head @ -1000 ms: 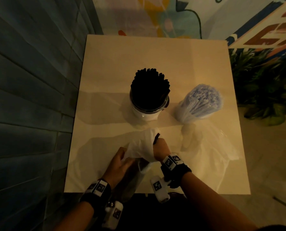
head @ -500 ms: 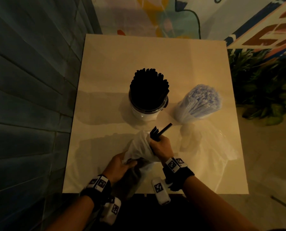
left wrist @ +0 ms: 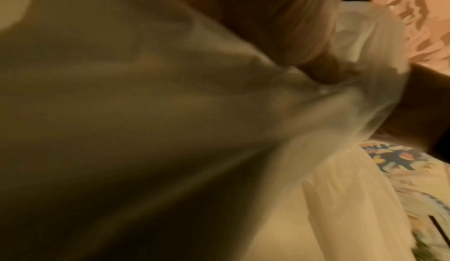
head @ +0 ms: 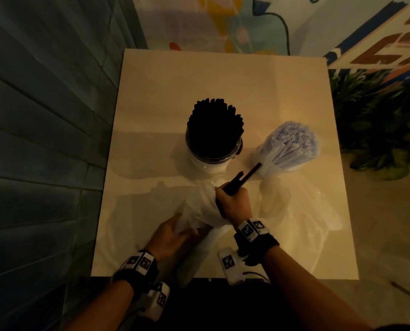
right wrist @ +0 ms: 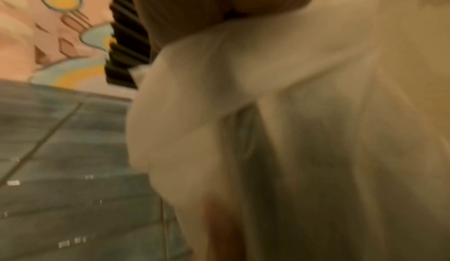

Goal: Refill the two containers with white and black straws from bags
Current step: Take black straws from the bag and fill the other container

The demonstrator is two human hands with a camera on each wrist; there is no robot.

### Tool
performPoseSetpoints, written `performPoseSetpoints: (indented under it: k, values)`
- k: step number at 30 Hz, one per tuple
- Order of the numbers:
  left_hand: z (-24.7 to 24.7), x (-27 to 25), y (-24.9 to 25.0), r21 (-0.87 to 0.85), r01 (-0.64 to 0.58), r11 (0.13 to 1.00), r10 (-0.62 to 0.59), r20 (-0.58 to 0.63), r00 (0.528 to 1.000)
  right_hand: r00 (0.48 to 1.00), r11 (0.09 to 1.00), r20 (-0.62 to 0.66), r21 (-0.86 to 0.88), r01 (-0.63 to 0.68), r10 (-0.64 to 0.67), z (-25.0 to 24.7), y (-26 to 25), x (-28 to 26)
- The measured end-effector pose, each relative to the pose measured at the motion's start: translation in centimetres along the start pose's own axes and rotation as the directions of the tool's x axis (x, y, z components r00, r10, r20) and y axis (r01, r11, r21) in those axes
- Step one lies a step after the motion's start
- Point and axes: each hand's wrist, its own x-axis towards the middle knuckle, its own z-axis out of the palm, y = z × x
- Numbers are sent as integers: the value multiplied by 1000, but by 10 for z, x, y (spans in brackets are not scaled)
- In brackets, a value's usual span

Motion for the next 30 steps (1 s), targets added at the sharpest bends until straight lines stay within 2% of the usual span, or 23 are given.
performPoseSetpoints:
  k: [3, 5, 10, 13, 17, 19, 22, 24, 25, 26, 28, 30]
  values:
    - [-15, 2, -4, 30, -19, 999, 20, -46, 999, 995, 998, -91, 33, 50, -47, -23, -9, 5]
    - [-25, 6, -7, 88, -17, 996, 23, -68, 997, 974, 987, -172, 47, 156, -146, -41, -18, 6]
    - [-40, 15, -1, 161, -32, 986, 58, -161, 985, 867, 922, -347, 17, 388, -358, -85, -52, 4]
    - [-44, 14, 11, 267, -126, 955, 197, -260, 945, 791, 873, -391, -81, 480, -471, -108, -76, -8]
    - [-30, -3, 64, 302, -309, 902, 400, -316, 860, 651, 767, -428, -197, 610, -628, -129, -107, -27]
    - [-15, -14, 102, 311, -440, 843, 524, -282, 804, 600, 722, -444, -181, 668, -666, -133, -117, -32]
    - [14, -29, 155, 387, -638, 666, 733, -180, 655, 572, 662, -376, -174, 729, -729, -127, -129, -42]
    - [34, -30, 178, 445, -689, 572, 801, -120, 587, 557, 634, -337, -192, 749, -759, -115, -137, -51]
    - [42, -26, 184, 458, -696, 553, 810, -100, 578, 554, 625, -323, -182, 759, -767, -108, -140, -55]
    - [48, -21, 186, 434, -702, 565, 801, -84, 593, 564, 626, -311, -151, 765, -765, -100, -141, -59]
    - [51, -12, 186, 302, -691, 657, 737, -66, 673, 611, 653, -275, -93, 752, -742, -86, -141, -65]
    - [46, -8, 183, 303, -633, 712, 683, -92, 725, 668, 698, -227, -86, 711, -709, -78, -139, -67]
